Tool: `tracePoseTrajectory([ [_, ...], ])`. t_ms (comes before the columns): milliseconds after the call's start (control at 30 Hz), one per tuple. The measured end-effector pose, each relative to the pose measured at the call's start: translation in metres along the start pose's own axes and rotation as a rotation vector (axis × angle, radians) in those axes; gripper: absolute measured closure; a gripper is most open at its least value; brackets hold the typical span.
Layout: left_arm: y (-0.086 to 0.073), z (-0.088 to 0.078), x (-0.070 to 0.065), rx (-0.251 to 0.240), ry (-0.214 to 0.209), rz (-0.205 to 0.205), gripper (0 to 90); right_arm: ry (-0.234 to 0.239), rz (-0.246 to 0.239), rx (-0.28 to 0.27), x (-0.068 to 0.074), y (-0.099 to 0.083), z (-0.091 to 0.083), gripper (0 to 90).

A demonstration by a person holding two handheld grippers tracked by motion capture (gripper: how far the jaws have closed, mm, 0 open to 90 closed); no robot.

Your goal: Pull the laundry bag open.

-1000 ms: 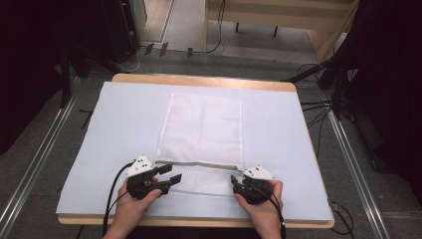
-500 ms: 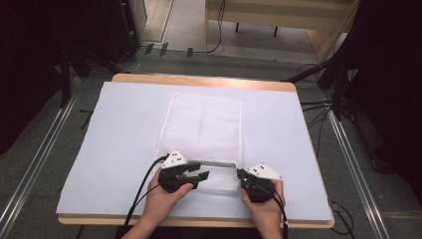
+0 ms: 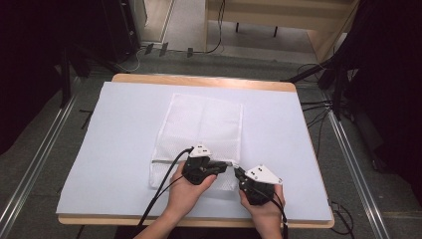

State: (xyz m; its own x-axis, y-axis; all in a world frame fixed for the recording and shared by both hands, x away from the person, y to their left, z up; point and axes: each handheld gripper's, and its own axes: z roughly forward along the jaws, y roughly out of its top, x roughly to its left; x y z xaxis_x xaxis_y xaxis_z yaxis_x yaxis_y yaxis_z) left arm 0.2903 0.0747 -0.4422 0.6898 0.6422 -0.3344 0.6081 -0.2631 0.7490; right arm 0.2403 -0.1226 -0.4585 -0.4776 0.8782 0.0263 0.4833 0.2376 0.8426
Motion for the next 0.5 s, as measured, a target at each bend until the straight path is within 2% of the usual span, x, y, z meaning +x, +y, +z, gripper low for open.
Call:
tracePoseTrajectory([
  [33,-0.0003,0.0056,0.0003,0.018,0.004,-0.001,84.9,0.0,-0.004,-0.002,0.0008,0.0003,-0.0004,88.3],
  [233,-0.0024,0.0134,0.0021,0.045,0.005,-0.016,84.6,0.004,-0.013,-0.007,0.0028,0.0006,-0.0009,88.7],
  [333,-0.0014,0.0105,0.0048,0.039,-0.045,-0.029,74.7,0.006,-0.015,-0.01,0.0019,0.0002,-0.0002,88.8],
  [367,-0.0011,0.0095,0.005,0.037,-0.061,-0.033,74.7,0.006,-0.015,-0.01,0.0019,0.0002,-0.0002,88.8],
  [500,-0.0012,0.0046,0.006,0.029,-0.087,-0.029,65.5,-0.001,-0.029,-0.008,0.0038,0.0006,-0.0004,88.8],
])
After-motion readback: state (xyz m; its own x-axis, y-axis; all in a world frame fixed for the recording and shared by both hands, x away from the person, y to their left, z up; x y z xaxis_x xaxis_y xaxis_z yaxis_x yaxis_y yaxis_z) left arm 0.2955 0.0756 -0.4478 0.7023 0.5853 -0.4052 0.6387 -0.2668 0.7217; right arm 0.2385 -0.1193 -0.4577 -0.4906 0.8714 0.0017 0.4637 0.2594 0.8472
